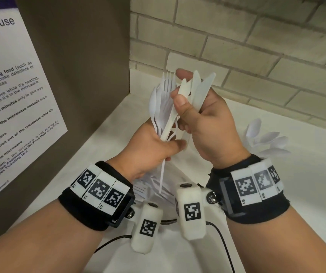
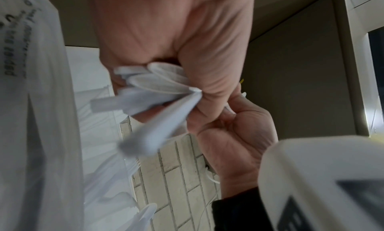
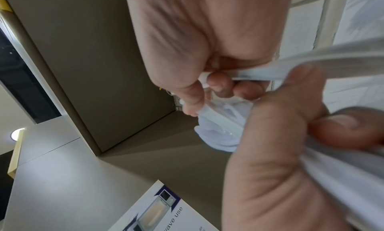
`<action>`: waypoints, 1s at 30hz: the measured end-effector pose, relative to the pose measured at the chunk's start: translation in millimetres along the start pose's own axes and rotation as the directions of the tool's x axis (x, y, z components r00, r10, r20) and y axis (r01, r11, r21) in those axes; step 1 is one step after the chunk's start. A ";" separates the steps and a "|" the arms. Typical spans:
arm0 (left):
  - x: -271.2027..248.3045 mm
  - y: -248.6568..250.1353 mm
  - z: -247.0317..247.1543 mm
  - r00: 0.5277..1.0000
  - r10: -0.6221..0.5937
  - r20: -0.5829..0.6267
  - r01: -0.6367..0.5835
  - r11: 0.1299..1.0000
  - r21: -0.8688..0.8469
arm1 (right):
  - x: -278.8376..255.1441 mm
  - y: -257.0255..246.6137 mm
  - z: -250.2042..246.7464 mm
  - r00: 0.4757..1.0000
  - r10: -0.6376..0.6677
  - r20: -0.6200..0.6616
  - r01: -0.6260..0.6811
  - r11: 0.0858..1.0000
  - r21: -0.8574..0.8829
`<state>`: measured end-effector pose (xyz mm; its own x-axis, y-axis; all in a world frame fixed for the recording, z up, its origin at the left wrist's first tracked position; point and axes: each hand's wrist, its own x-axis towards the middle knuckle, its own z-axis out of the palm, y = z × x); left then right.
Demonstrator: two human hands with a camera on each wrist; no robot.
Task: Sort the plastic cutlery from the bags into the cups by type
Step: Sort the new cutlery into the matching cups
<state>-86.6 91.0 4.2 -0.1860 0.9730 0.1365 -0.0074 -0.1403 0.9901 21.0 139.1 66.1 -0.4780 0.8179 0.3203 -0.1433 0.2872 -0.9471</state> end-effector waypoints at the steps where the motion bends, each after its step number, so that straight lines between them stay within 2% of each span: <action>1: -1.1 0.9 -0.6 1.000 0.001 0.029 -0.001 1.000 -0.022 | -1.3 -0.8 0.4 1.000 -0.010 0.014 0.009 1.000 0.018; 4: -3.2 2.5 -3.6 0.995 -0.002 0.097 0.010 0.996 -0.087 | -2.2 -2.8 2.0 1.000 -0.009 0.006 0.009 0.999 0.032; 7: -3.3 1.9 -6.6 0.989 0.004 0.150 0.016 0.992 -0.129 | -1.7 -2.1 3.7 0.997 -0.072 -0.011 0.072 0.997 -0.027; 13: -3.5 -0.2 -4.8 0.980 0.032 0.195 -0.002 0.989 -0.149 | -0.4 -5.9 3.8 0.992 -0.127 0.008 0.127 0.988 -0.089; 18: -3.7 -1.6 -4.2 0.990 0.052 0.127 -0.037 0.992 -0.124 | -3.1 -11.9 1.9 0.990 -0.142 0.022 0.144 0.985 -0.093; 22: -4.1 -10.0 -4.7 0.995 0.008 0.097 -0.002 0.998 -0.058 | 0.6 -30.1 -0.1 0.986 -0.140 -0.089 0.142 0.990 0.021; 26: -4.4 -13.3 -8.8 0.994 -0.046 0.102 0.046 0.999 -0.001 | 15.7 -55.1 -12.9 0.949 -0.230 -0.216 0.238 0.971 0.009; 28: -2.1 -14.6 -14.4 0.997 -0.067 0.034 0.067 0.998 0.018 | 26.0 -62.7 -22.2 0.918 -0.271 -0.289 0.274 0.961 -0.030; 30: 2.1 -14.5 -21.3 0.991 -0.103 -0.083 0.099 0.994 -0.053 | 38.3 -60.9 -29.3 0.902 -0.271 -0.335 0.252 0.962 -0.101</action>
<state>-107.8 91.2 -10.5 -0.2651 0.9637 0.0309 -0.0773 -0.0532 0.9956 36.9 167.5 136.6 -0.1018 0.8271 0.5528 -0.1713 0.5328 -0.8287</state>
